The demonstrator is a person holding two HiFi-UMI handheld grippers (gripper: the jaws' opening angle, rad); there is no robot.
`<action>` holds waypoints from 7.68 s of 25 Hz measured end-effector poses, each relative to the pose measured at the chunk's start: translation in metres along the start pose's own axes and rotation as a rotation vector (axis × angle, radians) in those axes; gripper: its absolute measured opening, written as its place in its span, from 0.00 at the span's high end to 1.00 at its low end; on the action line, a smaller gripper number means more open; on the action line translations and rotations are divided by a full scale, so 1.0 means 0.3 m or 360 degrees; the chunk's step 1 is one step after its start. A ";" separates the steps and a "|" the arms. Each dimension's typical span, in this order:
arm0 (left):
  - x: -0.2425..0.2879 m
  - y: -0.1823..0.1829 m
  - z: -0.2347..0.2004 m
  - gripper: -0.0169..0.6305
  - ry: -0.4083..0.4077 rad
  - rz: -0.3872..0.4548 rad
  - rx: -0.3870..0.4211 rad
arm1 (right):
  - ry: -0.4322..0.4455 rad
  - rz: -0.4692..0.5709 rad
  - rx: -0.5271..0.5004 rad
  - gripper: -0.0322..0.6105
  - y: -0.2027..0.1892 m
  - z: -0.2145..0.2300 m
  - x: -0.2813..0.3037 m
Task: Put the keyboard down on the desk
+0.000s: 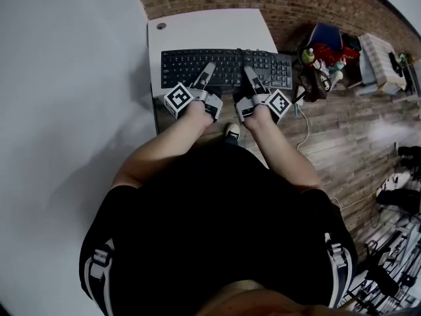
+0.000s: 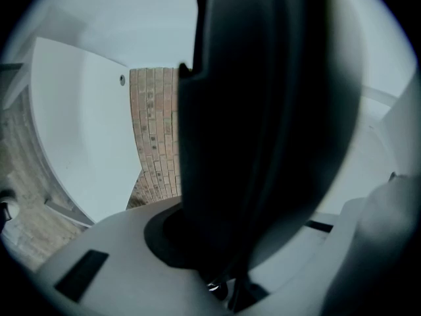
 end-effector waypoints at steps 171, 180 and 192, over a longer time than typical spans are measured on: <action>1.364 1.064 -1.478 0.84 0.0605 -0.0011 -0.0559 | -0.0722 0.0025 0.0425 0.75 1.405 1.339 1.156; 1.352 1.057 -1.544 0.84 0.0671 -0.0063 -0.0582 | -0.0791 -0.0001 0.0410 0.75 1.394 1.405 1.139; 1.341 1.050 -1.597 0.84 0.0727 -0.0055 -0.0620 | -0.0881 0.0053 0.0452 0.75 1.388 1.457 1.136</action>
Point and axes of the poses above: the fingertips, and each gripper's own axes: x forward along the fingers, z to its right, y out of its top, the point moved 6 cm from there along -x, backward along the fingers, and after that the axes turned 14 degrees about -z, right-handed, at the moved point
